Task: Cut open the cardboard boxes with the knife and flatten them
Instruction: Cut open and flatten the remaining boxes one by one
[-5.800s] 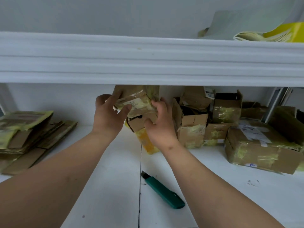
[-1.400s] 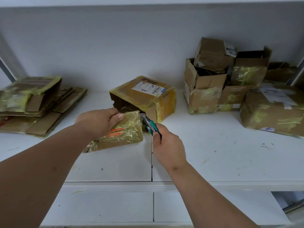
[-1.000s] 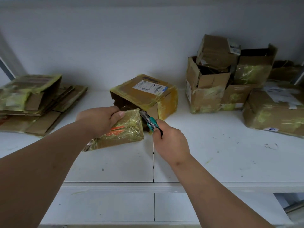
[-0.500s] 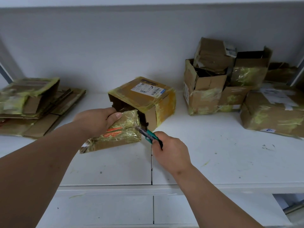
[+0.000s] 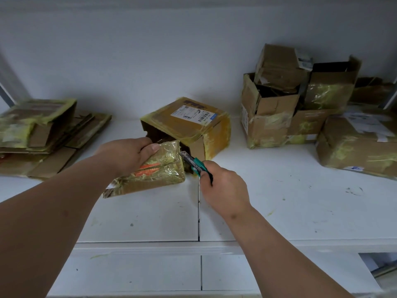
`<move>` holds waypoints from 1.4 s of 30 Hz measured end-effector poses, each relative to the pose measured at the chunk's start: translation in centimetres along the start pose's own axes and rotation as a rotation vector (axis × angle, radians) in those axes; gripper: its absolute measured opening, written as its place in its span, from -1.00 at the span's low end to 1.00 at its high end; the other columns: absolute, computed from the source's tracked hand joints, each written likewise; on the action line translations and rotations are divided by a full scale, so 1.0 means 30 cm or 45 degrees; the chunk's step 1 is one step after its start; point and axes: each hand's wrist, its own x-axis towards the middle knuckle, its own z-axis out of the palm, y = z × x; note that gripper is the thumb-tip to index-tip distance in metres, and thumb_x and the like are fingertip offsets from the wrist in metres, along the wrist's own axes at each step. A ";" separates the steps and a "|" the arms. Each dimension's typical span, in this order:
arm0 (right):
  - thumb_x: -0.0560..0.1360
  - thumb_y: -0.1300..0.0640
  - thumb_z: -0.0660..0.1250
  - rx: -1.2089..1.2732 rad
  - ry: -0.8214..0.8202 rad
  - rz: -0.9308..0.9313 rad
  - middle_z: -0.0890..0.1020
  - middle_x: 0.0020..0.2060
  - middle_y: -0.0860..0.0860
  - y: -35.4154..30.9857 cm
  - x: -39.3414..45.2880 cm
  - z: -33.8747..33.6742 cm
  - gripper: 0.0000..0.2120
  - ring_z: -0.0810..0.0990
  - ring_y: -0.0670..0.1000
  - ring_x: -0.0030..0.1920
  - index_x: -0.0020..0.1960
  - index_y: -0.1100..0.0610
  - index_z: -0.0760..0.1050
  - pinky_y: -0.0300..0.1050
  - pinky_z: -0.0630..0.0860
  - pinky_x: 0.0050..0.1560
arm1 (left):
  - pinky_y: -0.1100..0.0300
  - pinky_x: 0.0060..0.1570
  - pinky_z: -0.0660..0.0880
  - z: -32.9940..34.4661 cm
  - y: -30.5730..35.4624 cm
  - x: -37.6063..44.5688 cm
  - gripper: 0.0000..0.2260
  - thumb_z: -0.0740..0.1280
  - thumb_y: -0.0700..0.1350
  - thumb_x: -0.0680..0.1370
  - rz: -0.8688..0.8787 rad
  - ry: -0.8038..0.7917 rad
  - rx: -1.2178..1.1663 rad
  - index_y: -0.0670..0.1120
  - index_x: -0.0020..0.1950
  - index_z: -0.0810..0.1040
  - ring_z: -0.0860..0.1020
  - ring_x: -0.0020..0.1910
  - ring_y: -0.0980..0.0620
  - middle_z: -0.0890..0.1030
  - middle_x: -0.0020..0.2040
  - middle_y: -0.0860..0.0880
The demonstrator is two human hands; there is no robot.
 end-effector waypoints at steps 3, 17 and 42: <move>0.59 0.00 0.10 -0.071 0.039 -0.059 0.52 -0.32 -0.05 0.004 0.003 -0.001 -0.68 0.45 0.08 -0.35 0.26 -0.02 0.50 -0.13 0.34 -0.38 | 0.14 -0.13 0.39 0.001 0.002 0.001 -0.56 -0.11 0.34 0.57 -0.006 -0.002 0.007 0.20 0.18 0.44 0.51 -0.04 0.02 0.59 0.00 0.07; 0.48 -0.06 -0.04 -0.161 0.135 -0.136 0.51 -0.49 -0.03 0.053 -0.053 0.005 -0.57 0.44 0.10 -0.54 0.01 0.06 0.57 -0.20 0.27 -0.50 | 0.14 -0.12 0.42 -0.003 0.001 -0.007 -0.56 -0.11 0.33 0.56 0.037 -0.021 -0.029 0.17 0.13 0.45 0.52 -0.06 0.05 0.58 -0.07 0.09; 0.61 0.03 0.12 -0.170 0.013 -0.026 0.62 -0.24 0.02 -0.035 0.010 -0.043 -0.77 0.44 0.12 -0.31 0.17 0.00 0.49 -0.10 0.40 -0.32 | 0.12 -0.06 0.42 0.002 -0.003 0.011 -0.53 -0.11 0.33 0.58 -0.019 0.000 -0.001 0.17 0.16 0.49 0.49 -0.04 0.02 0.59 -0.01 0.06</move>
